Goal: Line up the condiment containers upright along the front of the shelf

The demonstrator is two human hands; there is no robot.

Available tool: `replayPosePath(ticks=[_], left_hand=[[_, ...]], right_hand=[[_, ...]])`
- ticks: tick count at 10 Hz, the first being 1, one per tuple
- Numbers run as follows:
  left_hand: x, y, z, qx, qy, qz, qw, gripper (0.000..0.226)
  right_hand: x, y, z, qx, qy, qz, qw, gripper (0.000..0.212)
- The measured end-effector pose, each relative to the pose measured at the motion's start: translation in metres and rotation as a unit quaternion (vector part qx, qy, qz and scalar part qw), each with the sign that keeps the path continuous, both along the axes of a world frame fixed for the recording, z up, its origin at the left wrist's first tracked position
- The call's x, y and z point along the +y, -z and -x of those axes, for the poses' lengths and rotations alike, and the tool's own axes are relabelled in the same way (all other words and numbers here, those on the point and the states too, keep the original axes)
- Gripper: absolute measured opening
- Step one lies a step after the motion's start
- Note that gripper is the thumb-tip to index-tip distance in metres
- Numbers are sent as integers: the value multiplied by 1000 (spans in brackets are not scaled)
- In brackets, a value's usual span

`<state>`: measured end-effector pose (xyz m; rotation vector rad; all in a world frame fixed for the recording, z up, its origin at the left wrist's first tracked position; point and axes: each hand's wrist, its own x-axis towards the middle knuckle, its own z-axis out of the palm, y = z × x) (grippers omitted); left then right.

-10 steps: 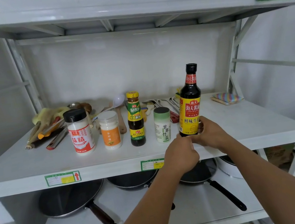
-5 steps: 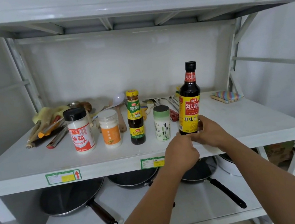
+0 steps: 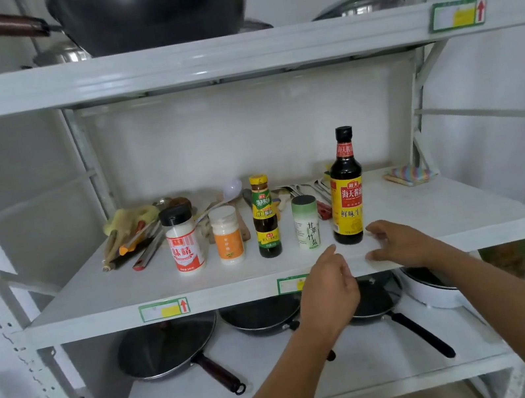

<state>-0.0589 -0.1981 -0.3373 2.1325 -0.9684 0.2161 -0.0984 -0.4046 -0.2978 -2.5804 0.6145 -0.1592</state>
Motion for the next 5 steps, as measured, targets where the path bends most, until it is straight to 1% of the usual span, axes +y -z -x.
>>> replayPosePath(ticks=[1, 2, 3, 4, 5], left_hand=[[36, -9, 14, -45, 2, 27, 999, 4], [79, -30, 6, -92, -40, 21, 995, 9], [128, -51, -7, -122, -88, 32, 988, 21], [171, -84, 0, -162, -109, 13, 981, 32], [217, -117, 7, -189, -101, -40, 976, 66]], right_hand=[[14, -16, 28, 56, -18, 63, 996, 76], [44, -46, 51, 51, -30, 101, 993, 72], [79, -81, 68, 27, -57, 134, 989, 73], [113, -117, 86, -16, -80, 163, 983, 66], [157, -158, 94, -62, -90, 186, 977, 70]])
